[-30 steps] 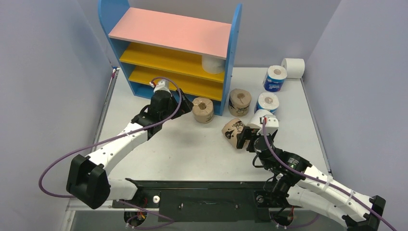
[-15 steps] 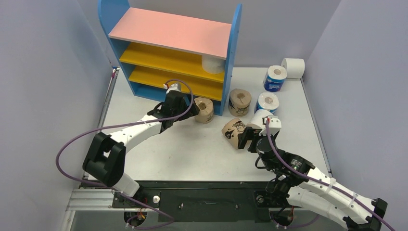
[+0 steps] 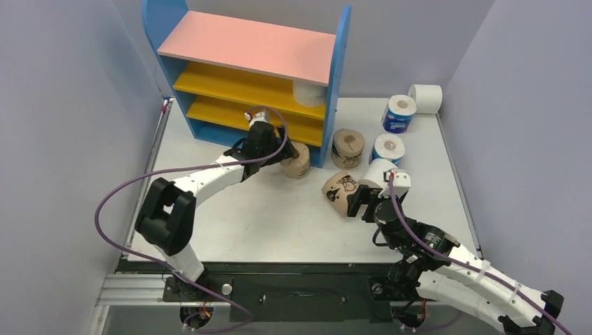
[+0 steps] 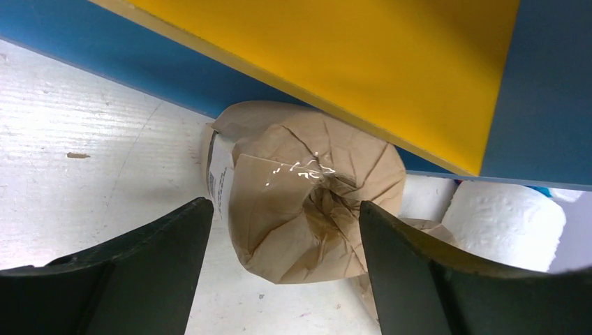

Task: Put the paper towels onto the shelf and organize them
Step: Place the paper towel on the shelf.

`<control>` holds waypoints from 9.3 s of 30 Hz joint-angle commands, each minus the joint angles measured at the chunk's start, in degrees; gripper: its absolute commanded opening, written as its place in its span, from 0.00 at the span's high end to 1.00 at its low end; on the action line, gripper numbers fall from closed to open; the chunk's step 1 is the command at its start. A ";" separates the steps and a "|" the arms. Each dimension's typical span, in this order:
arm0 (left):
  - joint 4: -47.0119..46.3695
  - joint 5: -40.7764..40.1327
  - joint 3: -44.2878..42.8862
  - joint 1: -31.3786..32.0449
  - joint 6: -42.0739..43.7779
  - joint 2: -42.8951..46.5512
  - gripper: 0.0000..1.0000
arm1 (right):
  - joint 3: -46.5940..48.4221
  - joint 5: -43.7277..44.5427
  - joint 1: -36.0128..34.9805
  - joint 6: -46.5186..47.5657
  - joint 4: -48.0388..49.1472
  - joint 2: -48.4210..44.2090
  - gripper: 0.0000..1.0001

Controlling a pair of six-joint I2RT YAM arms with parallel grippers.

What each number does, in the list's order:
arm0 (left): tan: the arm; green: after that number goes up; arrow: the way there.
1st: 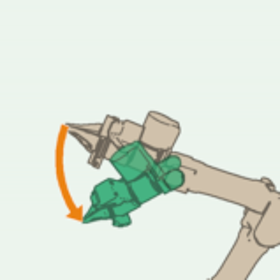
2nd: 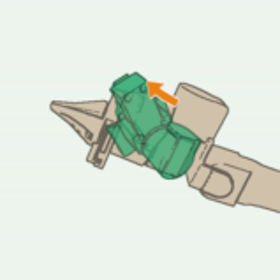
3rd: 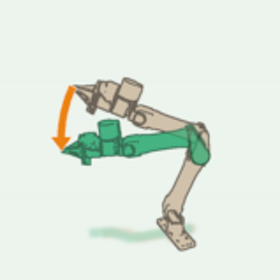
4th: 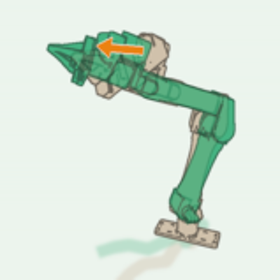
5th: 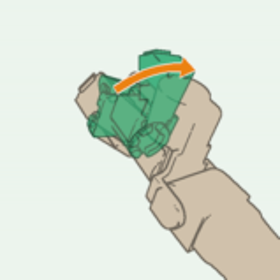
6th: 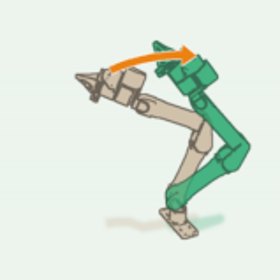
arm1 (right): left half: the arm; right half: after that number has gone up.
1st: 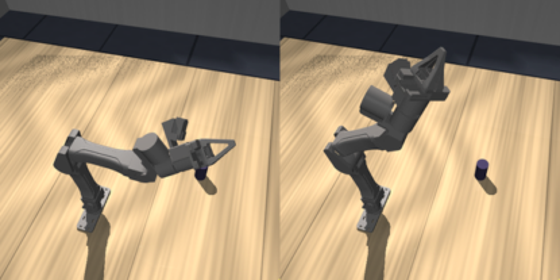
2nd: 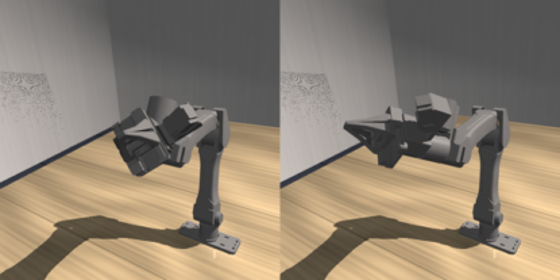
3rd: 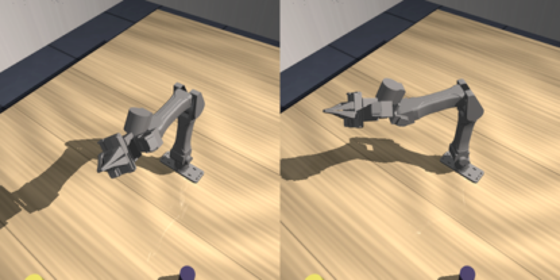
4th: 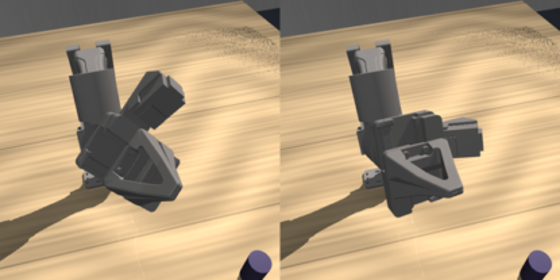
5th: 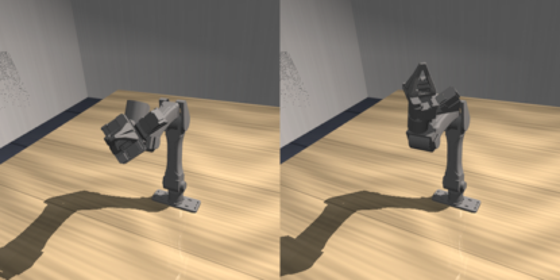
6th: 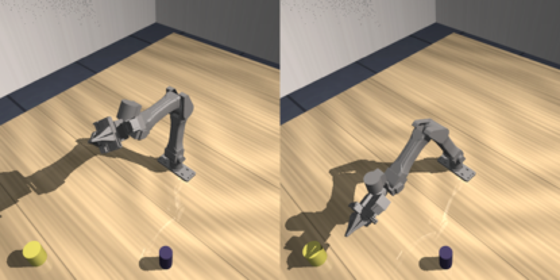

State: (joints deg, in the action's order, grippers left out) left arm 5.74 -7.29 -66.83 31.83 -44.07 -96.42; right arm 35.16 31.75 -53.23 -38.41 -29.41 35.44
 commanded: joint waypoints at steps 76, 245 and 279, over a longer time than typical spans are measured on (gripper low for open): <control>-1.07 -6.45 -11.03 1.91 1.42 -5.06 0.70 | 0.33 2.92 0.06 -1.95 -2.37 -2.55 0.18; -73.44 7.12 17.43 -1.16 -16.49 -21.12 1.00 | -1.24 5.36 0.16 0.11 -3.24 -4.60 0.18; -69.81 8.32 11.56 -0.73 -15.15 -24.44 1.00 | -1.01 6.06 0.15 -0.87 -3.87 -3.97 0.18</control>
State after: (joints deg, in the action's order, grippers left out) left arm -62.70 0.32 -55.40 31.03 -59.75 -121.97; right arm 32.32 35.88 -53.23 -39.22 -33.21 30.92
